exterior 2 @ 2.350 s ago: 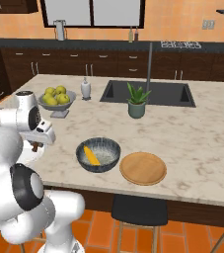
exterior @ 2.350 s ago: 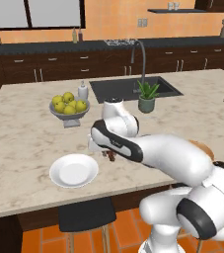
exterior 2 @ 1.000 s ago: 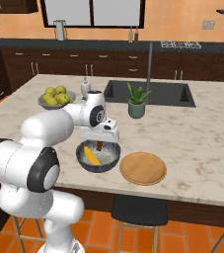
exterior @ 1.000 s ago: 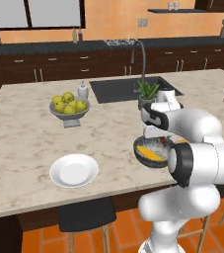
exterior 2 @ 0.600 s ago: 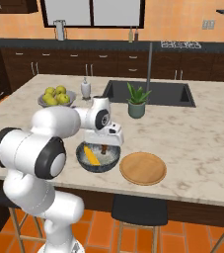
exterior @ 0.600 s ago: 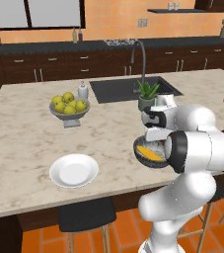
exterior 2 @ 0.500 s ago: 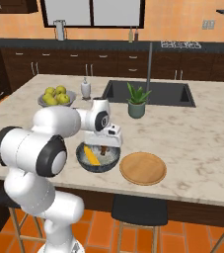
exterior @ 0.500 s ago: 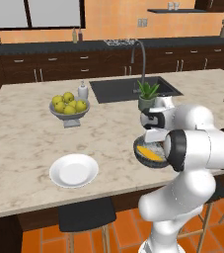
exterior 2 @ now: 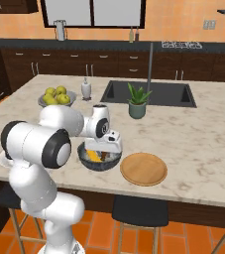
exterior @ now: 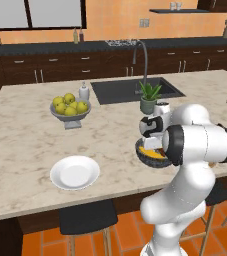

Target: Pick the chicken drumstick and corn from their plates and place them in the bowl. Then put the bowl in the fridge.

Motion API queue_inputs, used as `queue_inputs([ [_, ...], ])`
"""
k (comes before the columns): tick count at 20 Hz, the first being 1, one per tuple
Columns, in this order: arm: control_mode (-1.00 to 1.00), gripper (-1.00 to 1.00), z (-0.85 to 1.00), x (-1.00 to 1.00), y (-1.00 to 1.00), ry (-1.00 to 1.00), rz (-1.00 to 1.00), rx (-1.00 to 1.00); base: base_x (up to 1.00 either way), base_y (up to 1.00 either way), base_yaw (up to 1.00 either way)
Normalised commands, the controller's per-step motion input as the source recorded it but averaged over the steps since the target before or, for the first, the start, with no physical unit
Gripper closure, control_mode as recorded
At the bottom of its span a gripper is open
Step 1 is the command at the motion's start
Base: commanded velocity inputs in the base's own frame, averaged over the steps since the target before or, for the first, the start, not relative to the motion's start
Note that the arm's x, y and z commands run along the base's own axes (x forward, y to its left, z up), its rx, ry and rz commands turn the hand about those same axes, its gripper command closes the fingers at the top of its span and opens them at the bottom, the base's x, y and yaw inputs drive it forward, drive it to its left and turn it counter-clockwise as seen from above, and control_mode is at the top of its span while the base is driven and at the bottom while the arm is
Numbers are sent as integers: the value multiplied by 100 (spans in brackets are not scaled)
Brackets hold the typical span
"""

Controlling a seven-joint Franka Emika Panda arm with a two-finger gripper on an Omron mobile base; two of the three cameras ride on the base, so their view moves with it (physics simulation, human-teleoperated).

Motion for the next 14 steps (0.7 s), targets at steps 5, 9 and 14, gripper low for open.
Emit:
queue_inputs([
  [5,-100,-100,-2,-17,0,0,0,0,0,0,0],
  [9,-100,-100,10,-20,1,0,0,0,0,0,0],
  [14,-100,-100,63,-42,-10,-1,0,0,0,0,0],
])
